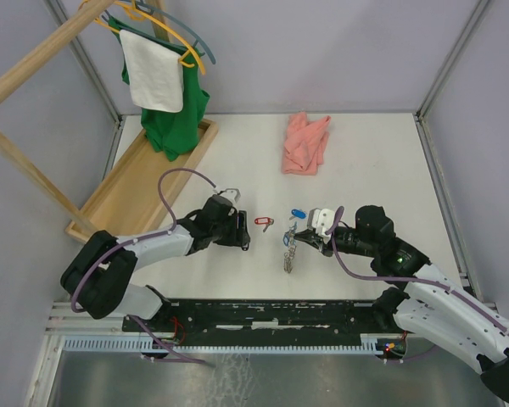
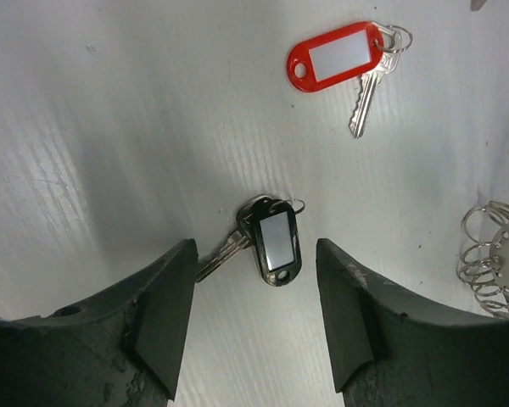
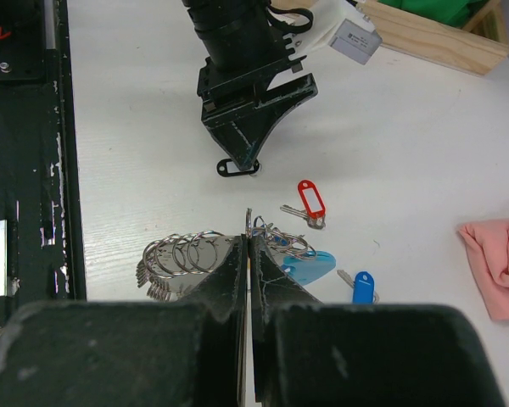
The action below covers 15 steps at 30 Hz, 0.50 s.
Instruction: Put the keys on the keyring
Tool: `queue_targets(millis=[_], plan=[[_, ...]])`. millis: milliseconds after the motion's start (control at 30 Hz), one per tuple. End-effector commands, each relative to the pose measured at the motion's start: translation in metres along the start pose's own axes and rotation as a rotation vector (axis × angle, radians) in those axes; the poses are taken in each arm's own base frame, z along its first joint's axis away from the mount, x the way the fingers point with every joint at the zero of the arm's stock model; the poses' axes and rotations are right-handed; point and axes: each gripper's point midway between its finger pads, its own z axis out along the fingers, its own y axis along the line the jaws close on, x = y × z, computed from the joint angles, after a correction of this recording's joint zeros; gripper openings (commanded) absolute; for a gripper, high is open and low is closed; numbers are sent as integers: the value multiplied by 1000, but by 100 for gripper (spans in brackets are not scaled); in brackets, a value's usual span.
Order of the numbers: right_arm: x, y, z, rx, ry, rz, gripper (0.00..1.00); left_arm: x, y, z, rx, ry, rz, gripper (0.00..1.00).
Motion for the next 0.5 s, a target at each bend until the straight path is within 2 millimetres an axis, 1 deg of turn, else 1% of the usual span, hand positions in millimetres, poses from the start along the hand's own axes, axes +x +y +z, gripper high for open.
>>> queue_targets(millis=[0, 133, 167, 333, 433, 467], plan=[[-25, -5, -1, 10, -93, -43, 1, 4, -11, 5, 83, 6, 17, 65], [-25, -4, 0, 8, -94, -43, 1, 17, -21, 8, 142, 40, -24, 64], [-25, -4, 0, 8, -93, -43, 1, 17, -26, 8, 162, 36, -30, 63], [-24, -4, 0, 8, -92, -43, 1, 20, -62, 6, 251, 41, -41, 62], [-24, -5, -1, 13, -89, -44, 1, 18, -86, 1, 321, 24, -75, 60], [-25, -5, -1, 14, -88, -44, 1, 17, -91, -1, 335, 18, -82, 60]])
